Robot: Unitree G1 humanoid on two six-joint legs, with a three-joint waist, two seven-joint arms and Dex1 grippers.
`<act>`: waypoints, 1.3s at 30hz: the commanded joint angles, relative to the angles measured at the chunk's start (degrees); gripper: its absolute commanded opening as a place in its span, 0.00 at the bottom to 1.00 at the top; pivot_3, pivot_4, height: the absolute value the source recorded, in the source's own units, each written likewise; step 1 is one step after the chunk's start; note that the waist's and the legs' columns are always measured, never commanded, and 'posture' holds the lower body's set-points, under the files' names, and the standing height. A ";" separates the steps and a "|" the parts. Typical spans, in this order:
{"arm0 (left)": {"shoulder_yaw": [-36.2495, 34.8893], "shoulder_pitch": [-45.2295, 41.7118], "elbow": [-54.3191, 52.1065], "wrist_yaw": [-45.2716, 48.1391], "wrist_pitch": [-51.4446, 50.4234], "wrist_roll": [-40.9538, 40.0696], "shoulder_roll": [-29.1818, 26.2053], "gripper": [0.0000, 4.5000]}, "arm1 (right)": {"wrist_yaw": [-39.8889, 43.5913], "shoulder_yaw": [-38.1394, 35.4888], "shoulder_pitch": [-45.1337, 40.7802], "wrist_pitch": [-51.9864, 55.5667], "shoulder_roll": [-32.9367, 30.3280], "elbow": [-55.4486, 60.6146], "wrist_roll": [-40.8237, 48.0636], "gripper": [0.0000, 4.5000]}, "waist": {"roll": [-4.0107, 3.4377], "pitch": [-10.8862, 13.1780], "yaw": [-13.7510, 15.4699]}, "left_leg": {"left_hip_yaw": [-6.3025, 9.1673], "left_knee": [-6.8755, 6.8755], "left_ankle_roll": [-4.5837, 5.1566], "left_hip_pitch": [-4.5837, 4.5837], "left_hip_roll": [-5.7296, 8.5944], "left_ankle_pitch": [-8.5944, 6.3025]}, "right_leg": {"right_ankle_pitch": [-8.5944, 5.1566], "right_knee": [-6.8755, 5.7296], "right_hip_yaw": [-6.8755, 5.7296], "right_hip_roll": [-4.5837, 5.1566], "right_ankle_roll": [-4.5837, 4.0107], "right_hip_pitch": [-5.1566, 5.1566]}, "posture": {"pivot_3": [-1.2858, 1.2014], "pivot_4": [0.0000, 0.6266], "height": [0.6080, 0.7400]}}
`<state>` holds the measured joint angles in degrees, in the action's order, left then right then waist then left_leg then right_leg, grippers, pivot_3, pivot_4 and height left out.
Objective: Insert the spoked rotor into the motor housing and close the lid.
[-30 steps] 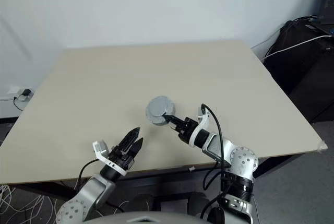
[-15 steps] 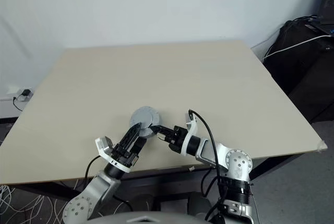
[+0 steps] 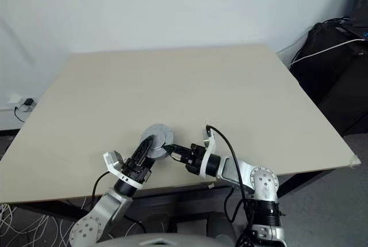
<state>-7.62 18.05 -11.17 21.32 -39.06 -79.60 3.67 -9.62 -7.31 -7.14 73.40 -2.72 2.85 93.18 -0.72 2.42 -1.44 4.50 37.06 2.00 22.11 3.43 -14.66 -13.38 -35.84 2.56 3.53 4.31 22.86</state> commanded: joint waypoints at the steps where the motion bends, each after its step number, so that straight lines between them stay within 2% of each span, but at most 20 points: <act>1: 0.81 -1.16 -1.33 0.61 0.03 -2.32 2.90 0.58 | -0.03 1.35 -0.43 -2.02 -0.66 1.21 2.56 0.28 | 0.02 0.01 0.02 | 0.00 0.00 0.00 0.00 0.00 0.00 | 0.00 0.00 0.00 0.00 0.00 0.00 | 0.52 0.00 1.00; 2: 0.88 -1.15 -1.33 0.39 -0.07 -2.51 2.81 0.51 | -0.01 1.61 -0.37 -2.58 -0.87 1.25 2.53 0.28 | 0.02 0.01 0.03 | 0.00 0.01 0.00 0.00 0.00 0.00 | 0.00 0.00 0.00 0.00 0.00 -0.01 | 0.52 0.00 1.00; 3: 0.97 -1.13 -1.32 0.22 -0.09 -2.73 2.68 0.49 | 0.00 1.87 -0.32 -3.06 -1.08 1.29 2.58 0.28 | 0.02 0.01 0.03 | 0.00 0.01 0.01 0.00 0.00 0.00 | 0.00 0.00 0.00 0.00 0.00 -0.01 | 0.52 0.00 1.00; 13: 1.38 -1.21 -1.33 -0.84 0.22 -3.81 2.71 0.49 | 1.47 3.43 0.10 -8.34 -2.41 3.34 -1.77 0.28 | 0.03 0.00 0.12 | -0.02 0.02 0.02 -0.01 0.00 0.01 | 0.01 0.00 0.00 -0.02 0.01 -0.03 | 0.52 0.00 1.00; 15: 1.44 -1.23 -1.26 -0.81 0.53 -3.92 2.87 0.49 | 1.68 3.40 0.20 -9.25 -2.53 3.12 -2.83 0.44 | 0.03 0.00 0.18 | -0.02 0.03 0.02 -0.01 0.00 0.01 | 0.01 0.00 0.00 -0.02 0.01 -0.03 | 0.52 0.00 1.00; 23: 1.44 -1.15 -0.92 -0.61 1.58 -3.74 3.48 0.48 | 1.81 3.39 0.59 -10.43 -3.27 2.67 -4.21 1.00 | 0.04 0.00 0.31 | -0.02 0.06 0.03 -0.02 0.00 0.01 | 0.02 -0.01 0.01 -0.02 0.02 -0.05 | 0.52 0.00 1.00; 31: -1.35 -1.96 -0.14 -4.01 9.27 -0.84 5.51 0.48 | 2.06 3.18 1.31 -11.60 -4.34 3.91 -6.33 1.00 | 0.04 0.00 0.40 | -0.03 0.06 0.03 -0.03 0.00 0.01 | 0.03 -0.01 0.02 -0.02 0.02 -0.06 | 0.52 0.00 1.00; 39: -6.70 -11.02 4.31 -11.59 24.54 3.71 7.26 0.48 | 10.10 6.54 2.53 -15.11 -7.83 9.13 -19.05 1.00 | 0.18 -0.04 1.15 | -0.03 0.17 0.04 -0.04 0.00 0.03 | 0.10 -0.02 -0.01 -0.05 0.05 -0.12 | 0.52 0.00 1.00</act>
<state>-13.01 10.38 -4.91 9.73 -17.97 -76.08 3.82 -2.01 -1.61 -4.33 59.13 -10.10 9.43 76.07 -0.54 2.38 -0.30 4.47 37.27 2.04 22.08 3.44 -14.63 -13.24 -35.86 2.56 3.46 4.36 22.73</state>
